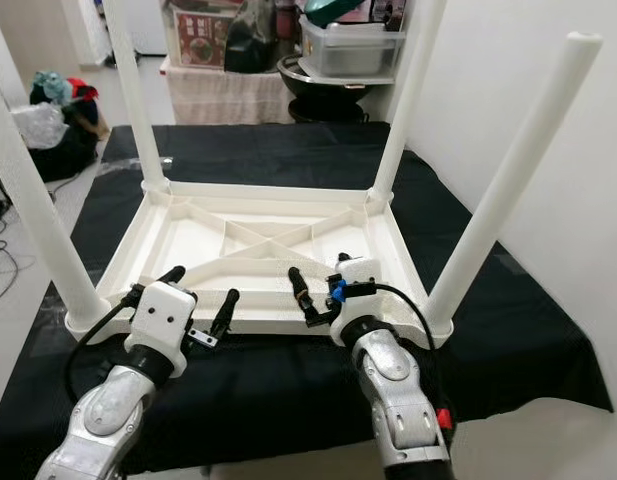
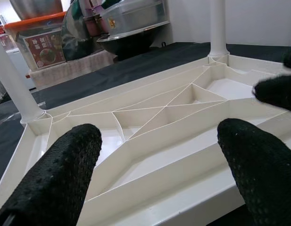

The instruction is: Building children table

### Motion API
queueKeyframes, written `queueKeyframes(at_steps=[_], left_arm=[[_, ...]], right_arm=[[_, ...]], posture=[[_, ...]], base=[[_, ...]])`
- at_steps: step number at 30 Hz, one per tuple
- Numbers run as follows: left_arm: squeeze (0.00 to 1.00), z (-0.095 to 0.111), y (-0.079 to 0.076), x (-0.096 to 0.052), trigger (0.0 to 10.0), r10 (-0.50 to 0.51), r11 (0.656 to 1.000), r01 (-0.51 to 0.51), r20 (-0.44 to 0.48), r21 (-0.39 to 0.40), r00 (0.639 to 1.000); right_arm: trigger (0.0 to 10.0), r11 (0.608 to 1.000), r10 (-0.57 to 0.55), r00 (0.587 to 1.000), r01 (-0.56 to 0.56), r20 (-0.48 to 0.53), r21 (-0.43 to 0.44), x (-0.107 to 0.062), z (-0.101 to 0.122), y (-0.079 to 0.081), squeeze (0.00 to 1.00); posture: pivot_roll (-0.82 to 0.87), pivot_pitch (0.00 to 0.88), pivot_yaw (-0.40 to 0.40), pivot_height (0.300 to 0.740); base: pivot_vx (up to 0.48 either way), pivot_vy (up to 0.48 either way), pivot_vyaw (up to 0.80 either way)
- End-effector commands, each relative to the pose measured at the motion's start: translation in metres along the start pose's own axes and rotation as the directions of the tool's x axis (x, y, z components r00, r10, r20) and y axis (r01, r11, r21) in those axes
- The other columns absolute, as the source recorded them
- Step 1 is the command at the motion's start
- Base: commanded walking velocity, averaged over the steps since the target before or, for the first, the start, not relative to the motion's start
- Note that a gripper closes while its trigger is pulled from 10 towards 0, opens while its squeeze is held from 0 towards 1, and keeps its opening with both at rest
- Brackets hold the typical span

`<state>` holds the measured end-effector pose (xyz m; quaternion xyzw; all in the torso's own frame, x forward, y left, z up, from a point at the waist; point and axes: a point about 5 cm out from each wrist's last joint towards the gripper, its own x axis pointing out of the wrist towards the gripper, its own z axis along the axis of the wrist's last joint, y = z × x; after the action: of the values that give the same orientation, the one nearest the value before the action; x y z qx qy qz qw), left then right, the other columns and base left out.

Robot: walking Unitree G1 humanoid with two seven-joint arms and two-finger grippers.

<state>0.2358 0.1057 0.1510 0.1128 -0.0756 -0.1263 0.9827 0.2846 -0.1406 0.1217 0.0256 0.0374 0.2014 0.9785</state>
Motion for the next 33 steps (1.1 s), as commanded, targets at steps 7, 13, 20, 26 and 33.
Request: queueKeyframes(at_steps=[7, 13, 20, 26, 33], left_arm=[[0.00, -0.007, 0.000, -0.003, 10.0, -0.026, 1.000, 0.026, -0.048, -0.002, 0.999], [0.00, -0.008, -0.001, -0.003, 10.0, -0.041, 0.999, 0.041, -0.047, -0.006, 0.998], [0.00, -0.008, -0.001, -0.004, 10.0, -0.049, 0.999, 0.049, -0.049, -0.006, 0.998], [0.00, -0.007, -0.005, -0.002, 10.0, -0.065, 0.998, 0.065, -0.041, -0.014, 0.997], [0.00, -0.007, -0.003, -0.002, 10.0, -0.067, 0.998, 0.066, -0.041, -0.009, 0.997]], right_arm=[[10.0, 0.974, 0.225, 0.928, -0.209, -0.296, 0.086, -0.034, -0.034, -0.035, 0.00], [10.0, 0.977, 0.215, 0.884, -0.191, -0.416, 0.099, -0.070, -0.028, -0.095, 0.00], [10.0, 0.959, 0.278, 0.876, -0.274, -0.395, 0.068, -0.102, 0.015, -0.126, 0.00], [10.0, 0.895, 0.445, 0.845, -0.410, -0.297, 0.173, -0.109, 0.028, -0.111, 0.00], [10.0, 0.879, 0.441, 0.718, -0.467, -0.539, 0.097, -0.131, 0.011, -0.120, 0.00]], posture=[[0.04, 0.014, -0.086, 0.740], [0.04, 0.016, -0.080, 0.740], [0.02, 0.022, -0.067, 0.740], [0.02, 0.021, -0.064, 0.740], [0.02, 0.015, -0.058, 0.740]], base=[[0.000, 0.000, 0.00], [0.000, 0.000, 0.00], [0.000, 0.000, 0.00], [0.000, 0.000, 0.00], [0.000, 0.000, 0.00]])
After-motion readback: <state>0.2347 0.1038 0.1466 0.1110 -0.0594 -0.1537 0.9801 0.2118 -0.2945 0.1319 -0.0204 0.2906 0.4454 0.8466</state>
